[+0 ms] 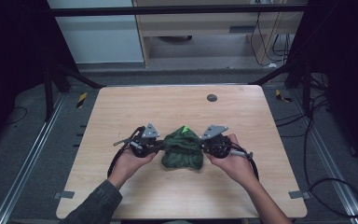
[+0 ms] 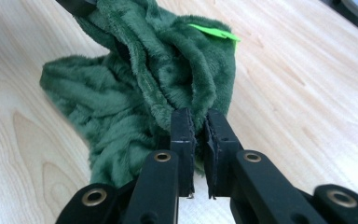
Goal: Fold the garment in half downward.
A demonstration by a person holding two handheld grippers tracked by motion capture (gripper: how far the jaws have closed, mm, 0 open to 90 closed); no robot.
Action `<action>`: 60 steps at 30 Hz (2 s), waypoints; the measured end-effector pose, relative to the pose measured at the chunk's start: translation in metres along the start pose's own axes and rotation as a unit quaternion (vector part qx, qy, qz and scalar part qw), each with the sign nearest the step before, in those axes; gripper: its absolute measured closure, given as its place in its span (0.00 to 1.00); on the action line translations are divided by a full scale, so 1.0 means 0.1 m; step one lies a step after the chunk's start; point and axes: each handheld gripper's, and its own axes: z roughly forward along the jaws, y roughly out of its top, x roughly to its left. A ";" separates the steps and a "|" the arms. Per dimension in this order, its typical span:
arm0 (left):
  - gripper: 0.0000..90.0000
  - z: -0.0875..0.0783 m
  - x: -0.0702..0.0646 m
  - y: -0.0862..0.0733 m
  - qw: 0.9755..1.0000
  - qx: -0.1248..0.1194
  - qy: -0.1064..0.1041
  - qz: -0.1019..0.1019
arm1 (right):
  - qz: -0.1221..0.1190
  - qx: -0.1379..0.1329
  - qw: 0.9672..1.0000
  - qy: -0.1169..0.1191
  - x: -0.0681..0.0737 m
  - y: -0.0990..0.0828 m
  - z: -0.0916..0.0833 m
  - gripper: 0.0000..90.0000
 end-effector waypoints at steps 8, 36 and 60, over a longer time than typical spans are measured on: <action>0.90 0.06 -0.06 -0.10 1.000 0.011 -0.007 0.003 | -0.001 0.005 1.000 0.008 0.07 -0.08 0.02 0.92; 0.89 0.19 -0.10 -0.29 1.000 0.021 -0.009 -0.006 | 0.003 0.021 0.999 0.028 0.22 -0.32 0.13 0.92; 0.89 0.22 -0.08 -0.38 0.999 0.028 -0.011 -0.014 | 0.005 0.034 0.999 0.031 0.20 -0.44 0.15 0.95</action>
